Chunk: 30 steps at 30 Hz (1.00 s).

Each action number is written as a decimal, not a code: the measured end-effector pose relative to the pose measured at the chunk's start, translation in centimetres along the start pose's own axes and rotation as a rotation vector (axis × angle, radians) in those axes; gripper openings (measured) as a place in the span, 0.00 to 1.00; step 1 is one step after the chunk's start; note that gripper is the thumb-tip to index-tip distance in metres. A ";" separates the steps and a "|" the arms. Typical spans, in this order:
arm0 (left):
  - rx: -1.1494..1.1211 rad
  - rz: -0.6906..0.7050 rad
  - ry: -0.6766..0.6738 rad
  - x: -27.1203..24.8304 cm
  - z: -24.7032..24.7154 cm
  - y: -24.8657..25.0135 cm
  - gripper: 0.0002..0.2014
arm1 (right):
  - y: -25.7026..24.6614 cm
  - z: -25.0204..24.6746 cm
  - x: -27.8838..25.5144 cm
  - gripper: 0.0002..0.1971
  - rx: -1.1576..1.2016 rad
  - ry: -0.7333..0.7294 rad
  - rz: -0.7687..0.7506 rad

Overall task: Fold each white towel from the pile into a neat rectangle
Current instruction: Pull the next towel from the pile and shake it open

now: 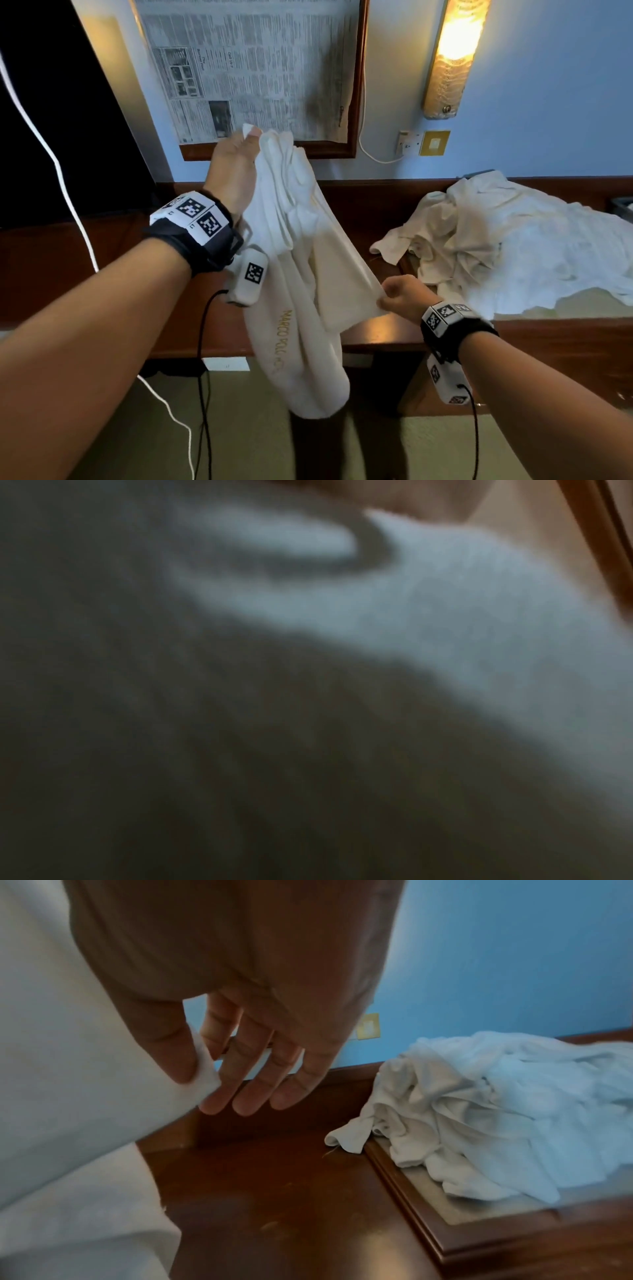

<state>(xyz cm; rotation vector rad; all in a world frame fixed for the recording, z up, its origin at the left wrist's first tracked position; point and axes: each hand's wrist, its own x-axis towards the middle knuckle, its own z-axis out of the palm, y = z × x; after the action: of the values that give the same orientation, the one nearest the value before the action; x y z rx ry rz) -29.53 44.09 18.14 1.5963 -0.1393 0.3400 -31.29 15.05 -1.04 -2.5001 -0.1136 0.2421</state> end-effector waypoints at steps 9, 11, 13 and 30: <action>0.310 0.088 0.049 -0.5 -0.8 0.2 0.14 | -0.3 -4.4 1.6 0.07 -0.108 0.310 0.154; 0.281 0.028 -0.162 -1.1 -1.8 1.0 0.13 | -1.6 -7.2 2.0 0.08 -0.020 0.437 0.219; 0.260 -0.100 -0.495 -1.8 -3.3 2.3 0.08 | -3.6 -9.7 2.6 0.09 0.133 0.577 0.202; -0.036 0.392 -0.232 0.1 -4.0 7.4 0.16 | -26.4 -16.9 -5.5 0.03 0.405 0.483 -0.796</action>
<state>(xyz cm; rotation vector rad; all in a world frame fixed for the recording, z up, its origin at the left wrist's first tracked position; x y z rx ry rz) -32.11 47.64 25.32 1.5655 -0.6384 0.4499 -33.91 25.82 28.78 -1.8680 -0.7479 -0.6000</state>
